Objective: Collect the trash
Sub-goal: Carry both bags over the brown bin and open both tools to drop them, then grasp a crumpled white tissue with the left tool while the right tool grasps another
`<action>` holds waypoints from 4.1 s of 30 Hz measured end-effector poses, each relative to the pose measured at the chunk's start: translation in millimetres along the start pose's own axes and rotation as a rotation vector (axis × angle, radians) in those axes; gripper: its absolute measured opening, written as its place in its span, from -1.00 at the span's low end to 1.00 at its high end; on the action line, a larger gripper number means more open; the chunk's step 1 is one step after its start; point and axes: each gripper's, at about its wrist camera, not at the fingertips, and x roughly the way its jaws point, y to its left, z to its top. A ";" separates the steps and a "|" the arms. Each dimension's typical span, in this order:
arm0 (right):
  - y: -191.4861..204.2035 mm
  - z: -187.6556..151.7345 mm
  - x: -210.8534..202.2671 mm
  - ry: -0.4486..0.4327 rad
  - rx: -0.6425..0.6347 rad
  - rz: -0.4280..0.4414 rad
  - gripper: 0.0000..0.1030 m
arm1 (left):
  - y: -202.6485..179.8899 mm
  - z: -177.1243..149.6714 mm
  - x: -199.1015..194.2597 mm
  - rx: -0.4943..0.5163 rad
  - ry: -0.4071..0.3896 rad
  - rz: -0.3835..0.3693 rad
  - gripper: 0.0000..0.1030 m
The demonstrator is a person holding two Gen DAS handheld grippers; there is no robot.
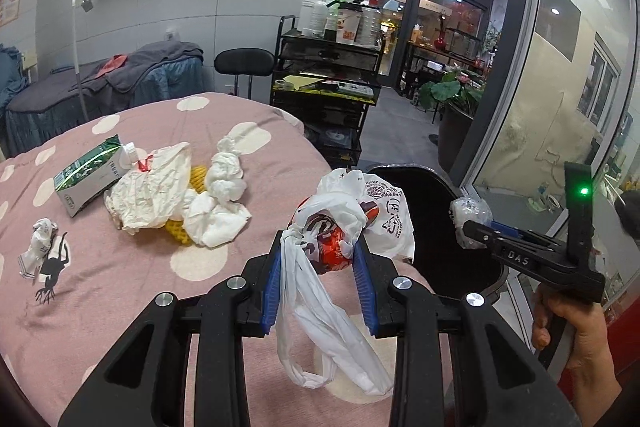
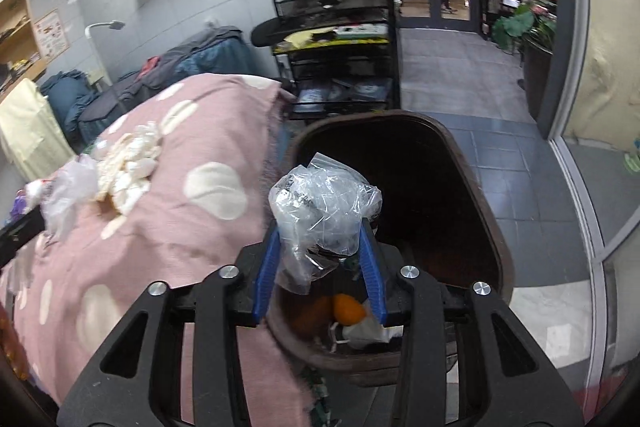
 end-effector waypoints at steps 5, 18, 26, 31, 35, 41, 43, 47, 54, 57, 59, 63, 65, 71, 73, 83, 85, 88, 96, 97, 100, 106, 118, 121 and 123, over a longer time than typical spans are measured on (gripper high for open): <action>-22.4 -8.3 18.9 0.033 0.056 -0.029 0.12 | -22.5 3.6 14.7 0.033 0.017 -0.036 -0.38; -43.9 -23.2 -6.8 -0.023 0.055 -0.125 0.28 | -86.3 17.4 72.3 0.117 0.100 -0.140 -0.38; -66.4 -27.9 -24.4 -0.043 0.093 -0.174 0.31 | -114.0 19.1 111.3 0.142 0.180 -0.173 -0.38; -75.7 -30.6 -33.7 -0.051 0.107 -0.198 0.31 | -131.5 17.2 129.1 0.175 0.219 -0.170 -0.38; -83.0 -30.5 -37.6 -0.056 0.119 -0.218 0.31 | -141.8 16.4 139.7 0.192 0.243 -0.171 -0.22; -93.2 -31.1 -44.9 -0.072 0.134 -0.262 0.53 | -151.8 13.2 143.0 0.221 0.228 -0.150 0.48; -97.0 -30.1 -45.7 -0.073 0.136 -0.279 0.53 | -153.0 12.5 141.2 0.223 0.219 -0.147 0.54; -103.7 -27.6 -47.7 -0.077 0.152 -0.294 0.53 | -152.0 13.6 133.7 0.219 0.201 -0.146 0.68; -97.0 -25.8 -48.0 -0.078 0.131 -0.267 0.53 | -139.5 11.8 104.0 0.199 0.137 -0.143 0.81; -85.9 -23.2 -46.1 -0.079 0.110 -0.237 0.54 | -130.0 9.9 90.1 0.190 0.114 -0.130 0.83; -77.7 -20.8 -44.0 -0.078 0.093 -0.218 0.54 | -121.7 9.4 80.9 0.176 0.101 -0.127 0.84; -56.6 -16.4 -42.1 -0.082 0.056 -0.171 0.54 | -102.0 7.8 61.6 0.146 0.060 -0.093 0.86; -45.7 -16.6 -42.2 -0.084 0.034 -0.149 0.54 | -90.9 6.4 51.7 0.127 0.039 -0.075 0.88; -9.2 -12.9 -37.6 -0.078 -0.028 -0.088 0.54 | -55.7 -0.1 31.0 0.066 0.018 -0.019 0.88; 2.5 -12.0 -35.7 -0.073 -0.043 -0.061 0.54 | -43.2 -3.1 25.0 0.051 0.014 0.006 0.88; 63.4 -7.6 -19.0 -0.007 -0.136 0.095 0.54 | 25.0 -23.3 -5.5 -0.011 0.018 0.114 0.88; 78.0 -6.5 -14.6 0.007 -0.162 0.123 0.54 | 40.8 -26.8 -10.5 -0.024 0.026 0.151 0.88; 98.2 -3.9 -6.2 0.037 -0.192 0.176 0.54 | 69.2 -33.6 -20.2 -0.032 0.040 0.206 0.88; 159.2 3.8 12.8 0.092 -0.283 0.269 0.54 | 159.7 -34.9 -35.6 -0.102 0.071 0.356 0.88; 165.5 4.9 14.3 0.095 -0.298 0.276 0.54 | 170.6 -34.8 -36.7 -0.113 0.075 0.369 0.88; 186.7 11.1 23.4 0.112 -0.348 0.296 0.54 | 202.0 -32.6 -34.3 -0.130 0.092 0.422 0.88; 222.4 32.7 54.8 0.162 -0.403 0.301 0.54 | 255.0 -24.1 -19.7 -0.138 0.155 0.498 0.78; 256.5 81.9 152.9 0.294 -0.281 0.278 0.14 | 285.1 -16.1 17.7 -0.204 0.258 0.423 0.14; 257.4 85.0 168.7 0.333 -0.265 0.282 -0.26 | 282.7 -16.8 16.3 -0.230 0.247 0.404 -0.17; 254.0 85.4 170.5 0.341 -0.244 0.296 -0.44 | 279.1 -17.4 14.8 -0.232 0.239 0.401 -0.37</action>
